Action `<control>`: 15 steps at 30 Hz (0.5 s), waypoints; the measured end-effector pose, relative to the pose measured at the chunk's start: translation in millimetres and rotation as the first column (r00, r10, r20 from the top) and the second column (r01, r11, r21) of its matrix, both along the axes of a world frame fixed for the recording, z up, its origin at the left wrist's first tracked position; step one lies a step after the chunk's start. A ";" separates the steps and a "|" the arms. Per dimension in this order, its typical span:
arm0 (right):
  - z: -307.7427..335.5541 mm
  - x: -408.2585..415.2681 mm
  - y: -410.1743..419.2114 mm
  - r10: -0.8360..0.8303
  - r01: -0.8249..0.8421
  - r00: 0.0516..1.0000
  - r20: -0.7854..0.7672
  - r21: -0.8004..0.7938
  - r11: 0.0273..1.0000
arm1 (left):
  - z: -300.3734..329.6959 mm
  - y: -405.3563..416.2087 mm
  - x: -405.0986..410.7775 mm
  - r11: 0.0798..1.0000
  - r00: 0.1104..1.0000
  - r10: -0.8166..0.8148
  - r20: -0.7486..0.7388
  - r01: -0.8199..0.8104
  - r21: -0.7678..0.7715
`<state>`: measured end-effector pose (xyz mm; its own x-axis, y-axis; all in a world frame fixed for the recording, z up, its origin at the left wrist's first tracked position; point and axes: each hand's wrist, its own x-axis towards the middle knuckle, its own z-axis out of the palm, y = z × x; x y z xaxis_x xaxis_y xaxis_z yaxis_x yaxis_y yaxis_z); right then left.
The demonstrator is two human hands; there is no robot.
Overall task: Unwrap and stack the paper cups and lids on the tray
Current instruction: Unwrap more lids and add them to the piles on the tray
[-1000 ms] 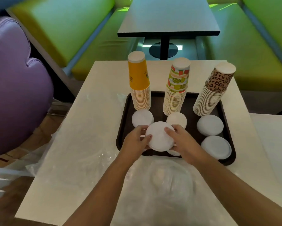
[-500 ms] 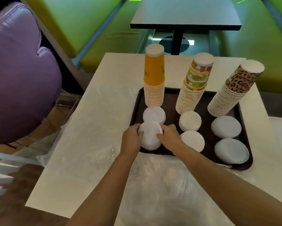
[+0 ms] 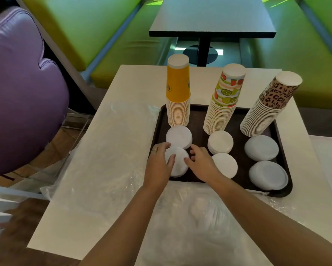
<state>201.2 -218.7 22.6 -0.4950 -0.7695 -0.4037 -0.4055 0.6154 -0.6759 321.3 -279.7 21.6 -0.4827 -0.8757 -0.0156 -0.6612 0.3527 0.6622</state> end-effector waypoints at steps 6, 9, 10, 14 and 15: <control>28.2 -8.4 43.6 -0.055 0.068 0.995 0.080 -0.163 0.984 | 38.0 41.1 -7.2 0.980 0.968 -0.196 -0.155 0.199 0.007; 37.0 -11.5 69.7 -0.047 0.066 0.994 0.095 -0.200 0.978 | 47.2 61.2 -9.2 0.954 0.958 -0.267 -0.107 0.279 0.108; 38.3 -11.6 78.8 -0.046 0.063 0.995 0.087 -0.206 0.977 | 47.5 67.4 -7.9 0.941 0.954 -0.295 -0.052 0.300 0.155; 38.3 -8.9 118.9 -0.080 0.081 0.997 0.014 -0.174 0.981 | 41.9 92.9 2.6 0.877 0.904 -0.400 0.155 0.327 0.353; 38.4 -7.5 129.0 -0.085 0.081 0.996 -0.018 -0.163 0.983 | 39.8 98.6 5.3 0.868 0.890 -0.415 0.188 0.326 0.376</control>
<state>193.7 -89.7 61.0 -0.5682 -0.7794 -0.2640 -0.3753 0.5309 -0.7598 326.6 -181.1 61.3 -0.7098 -0.5551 -0.4337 -0.6848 0.3995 0.6095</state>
